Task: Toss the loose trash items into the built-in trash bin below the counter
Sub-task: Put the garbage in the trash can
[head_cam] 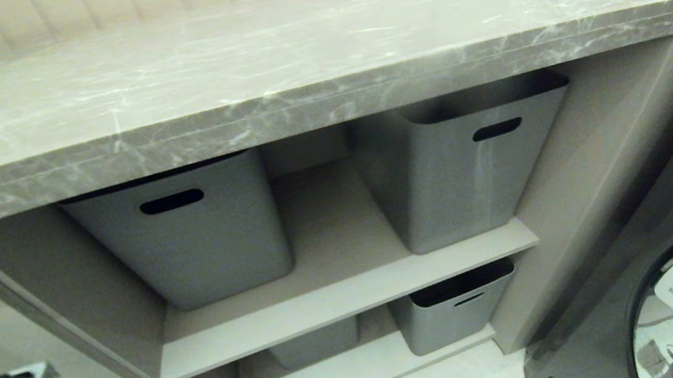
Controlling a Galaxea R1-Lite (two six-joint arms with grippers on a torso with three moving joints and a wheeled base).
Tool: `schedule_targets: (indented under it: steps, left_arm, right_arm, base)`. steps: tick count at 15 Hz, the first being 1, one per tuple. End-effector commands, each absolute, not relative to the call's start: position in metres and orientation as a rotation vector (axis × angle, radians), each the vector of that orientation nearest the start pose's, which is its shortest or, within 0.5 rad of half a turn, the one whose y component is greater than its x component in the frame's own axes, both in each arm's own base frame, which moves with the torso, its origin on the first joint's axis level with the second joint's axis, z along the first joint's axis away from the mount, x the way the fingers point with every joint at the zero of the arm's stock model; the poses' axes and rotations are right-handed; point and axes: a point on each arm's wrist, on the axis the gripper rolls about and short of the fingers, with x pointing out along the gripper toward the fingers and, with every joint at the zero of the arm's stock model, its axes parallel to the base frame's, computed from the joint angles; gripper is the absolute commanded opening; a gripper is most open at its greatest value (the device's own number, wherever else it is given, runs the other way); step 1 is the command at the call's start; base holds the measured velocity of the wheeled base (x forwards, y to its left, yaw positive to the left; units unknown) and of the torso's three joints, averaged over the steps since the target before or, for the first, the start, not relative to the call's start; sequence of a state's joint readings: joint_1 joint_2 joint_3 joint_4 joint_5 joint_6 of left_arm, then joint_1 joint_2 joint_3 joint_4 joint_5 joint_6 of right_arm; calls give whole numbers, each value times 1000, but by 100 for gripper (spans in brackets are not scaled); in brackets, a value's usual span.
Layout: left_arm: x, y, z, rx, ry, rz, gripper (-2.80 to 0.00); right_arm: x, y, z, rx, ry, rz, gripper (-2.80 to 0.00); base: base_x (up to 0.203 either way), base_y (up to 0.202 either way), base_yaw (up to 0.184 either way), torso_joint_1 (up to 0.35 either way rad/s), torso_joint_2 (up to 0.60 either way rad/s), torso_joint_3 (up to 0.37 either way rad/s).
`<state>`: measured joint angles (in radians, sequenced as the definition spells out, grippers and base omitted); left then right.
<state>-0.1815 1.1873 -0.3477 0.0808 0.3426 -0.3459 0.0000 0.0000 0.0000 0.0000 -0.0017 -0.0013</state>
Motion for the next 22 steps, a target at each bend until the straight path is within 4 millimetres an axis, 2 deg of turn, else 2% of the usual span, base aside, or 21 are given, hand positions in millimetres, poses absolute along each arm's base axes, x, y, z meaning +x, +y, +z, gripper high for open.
schedule_targets:
  steps: [1, 3, 5, 7, 11, 15, 22]
  left_arm:
    - [105, 10, 129, -116, 768, 376, -280]
    - [83, 26, 138, -142, 677, 436, -280]
    - [64, 32, 146, -172, 570, 487, -280]
    - [55, 36, 151, -205, 477, 526, -280]
    - [55, 64, 159, -229, 287, 579, -280]
    - [54, 96, 140, -233, 311, 554, -280]
    - [79, 150, 113, -268, 346, 517, -280]
  right_arm:
    - [-23, 0, 75, -2, 0, -2, -280]
    - [-23, 0, 75, -2, 0, -2, -280]
    - [-23, 0, 75, -2, 0, -2, -280]
    - [-23, 0, 75, -2, 0, -2, -280]
    - [-23, 0, 75, -2, 0, -2, -280]
    - [-23, 0, 75, -2, 0, -2, -280]
    - [-23, 0, 75, -2, 0, -2, -280]
  base:
    - [0, 0, 0, 0, 0, 0]
    - [0, 0, 0, 0, 0, 0]
    - [0, 0, 0, 0, 0, 0]
    - [0, 0, 0, 0, 0, 0]
    - [0, 0, 0, 0, 0, 0]
    - [0, 0, 0, 0, 0, 0]
    - [0, 0, 0, 0, 0, 0]
